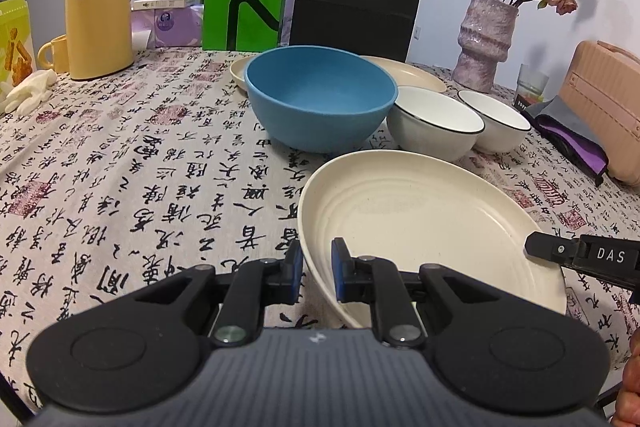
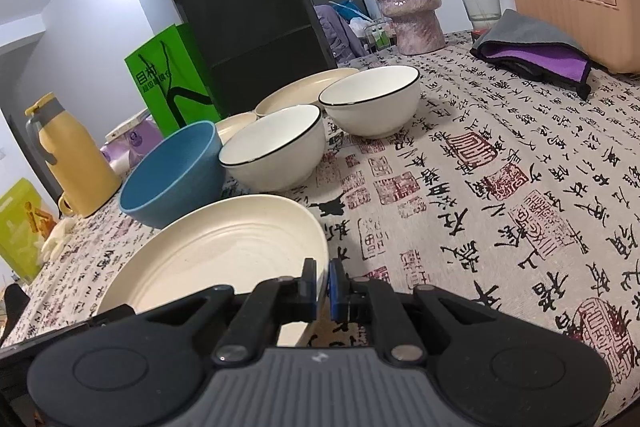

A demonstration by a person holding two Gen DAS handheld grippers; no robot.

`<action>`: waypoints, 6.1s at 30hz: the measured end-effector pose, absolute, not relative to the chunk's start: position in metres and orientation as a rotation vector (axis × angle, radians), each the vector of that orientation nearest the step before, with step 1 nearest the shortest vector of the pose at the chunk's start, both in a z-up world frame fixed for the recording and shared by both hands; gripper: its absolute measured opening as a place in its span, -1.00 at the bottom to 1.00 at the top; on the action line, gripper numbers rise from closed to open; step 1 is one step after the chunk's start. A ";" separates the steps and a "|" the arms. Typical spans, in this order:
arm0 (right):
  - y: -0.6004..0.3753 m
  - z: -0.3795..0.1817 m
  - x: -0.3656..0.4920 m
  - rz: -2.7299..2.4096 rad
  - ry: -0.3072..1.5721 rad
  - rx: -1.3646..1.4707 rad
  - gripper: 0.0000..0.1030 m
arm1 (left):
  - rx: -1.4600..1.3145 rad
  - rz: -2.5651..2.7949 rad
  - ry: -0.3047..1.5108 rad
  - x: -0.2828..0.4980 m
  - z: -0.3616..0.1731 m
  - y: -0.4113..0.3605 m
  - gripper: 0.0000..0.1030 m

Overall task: Organize plates and bowls
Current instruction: 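Carry the cream plate with both grippers toward the blue bowl, then lower the cream plate in front of the blue bowl and open both grippers, then move both grippers toward the cream plates beside the black bag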

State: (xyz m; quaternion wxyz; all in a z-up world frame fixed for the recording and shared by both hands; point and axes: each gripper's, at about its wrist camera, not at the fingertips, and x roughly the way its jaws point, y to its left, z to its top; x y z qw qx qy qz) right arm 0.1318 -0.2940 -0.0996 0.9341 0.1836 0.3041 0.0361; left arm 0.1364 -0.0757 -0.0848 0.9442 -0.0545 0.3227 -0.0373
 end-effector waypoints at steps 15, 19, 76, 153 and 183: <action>-0.293 -0.106 0.135 0.075 0.620 0.343 -0.88 | -0.114 -0.080 0.690 0.143 -0.094 -0.076 -0.70; -0.293 -0.106 0.135 0.077 0.621 0.341 -0.88 | -0.115 -0.081 0.691 0.143 -0.094 -0.076 -0.70; -0.281 -0.041 0.126 0.162 0.444 0.285 1.00 | -0.144 -0.094 0.356 0.105 -0.010 -0.027 1.00; -0.242 0.014 0.350 0.093 0.559 0.319 1.00 | -0.425 0.024 0.480 0.364 0.045 0.045 1.00; -0.198 0.013 0.393 0.110 0.589 0.298 1.00 | -0.430 0.083 0.620 0.404 0.002 0.094 1.00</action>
